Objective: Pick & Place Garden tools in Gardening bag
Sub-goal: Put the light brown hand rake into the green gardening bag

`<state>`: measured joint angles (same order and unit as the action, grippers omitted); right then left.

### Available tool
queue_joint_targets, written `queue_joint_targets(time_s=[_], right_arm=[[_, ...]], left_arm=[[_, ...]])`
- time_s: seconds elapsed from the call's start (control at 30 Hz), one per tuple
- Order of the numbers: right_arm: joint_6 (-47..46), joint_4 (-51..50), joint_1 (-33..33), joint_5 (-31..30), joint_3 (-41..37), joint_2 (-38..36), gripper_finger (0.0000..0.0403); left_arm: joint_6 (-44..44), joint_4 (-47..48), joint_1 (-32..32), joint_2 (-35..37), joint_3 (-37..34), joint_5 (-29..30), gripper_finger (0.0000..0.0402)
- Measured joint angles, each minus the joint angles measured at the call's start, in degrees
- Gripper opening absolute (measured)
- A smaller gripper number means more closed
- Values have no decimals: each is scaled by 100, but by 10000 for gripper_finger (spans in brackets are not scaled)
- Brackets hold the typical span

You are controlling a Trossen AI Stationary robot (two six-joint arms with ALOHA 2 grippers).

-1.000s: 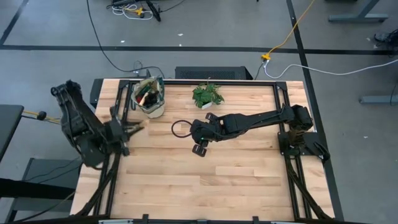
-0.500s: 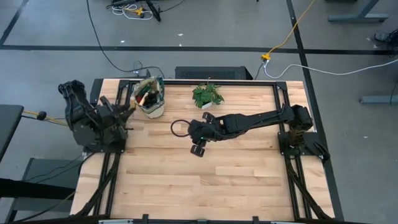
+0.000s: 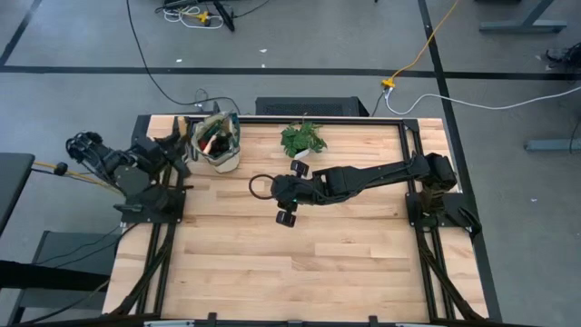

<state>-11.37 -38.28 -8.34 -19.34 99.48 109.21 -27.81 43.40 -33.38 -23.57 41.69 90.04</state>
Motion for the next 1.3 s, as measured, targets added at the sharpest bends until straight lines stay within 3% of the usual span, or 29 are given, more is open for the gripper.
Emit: queue_joint_targets(time_s=[0.43, 0.83, 1.03, 1.2, 1.3], right_arm=[[498, 214, 7, -423, 2, 0, 132], [875, 472, 74, -423, 2, 0, 132], [933, 566, 146, -423, 2, 0, 132], [946, 614, 193, -421, 2, 0, 132], [946, 614, 203, -401, 2, 0, 132]], left_arm=[[-123, -212, 1477, -2, -5, -86, 71], [-107, -849, 1972, 2, -579, -36, 71], [-98, -1104, 2144, -76, -705, -585, 71], [1129, -2540, 2398, -185, -1038, -1183, 71], [2614, -4335, 2883, -194, -1312, -1906, 71]])
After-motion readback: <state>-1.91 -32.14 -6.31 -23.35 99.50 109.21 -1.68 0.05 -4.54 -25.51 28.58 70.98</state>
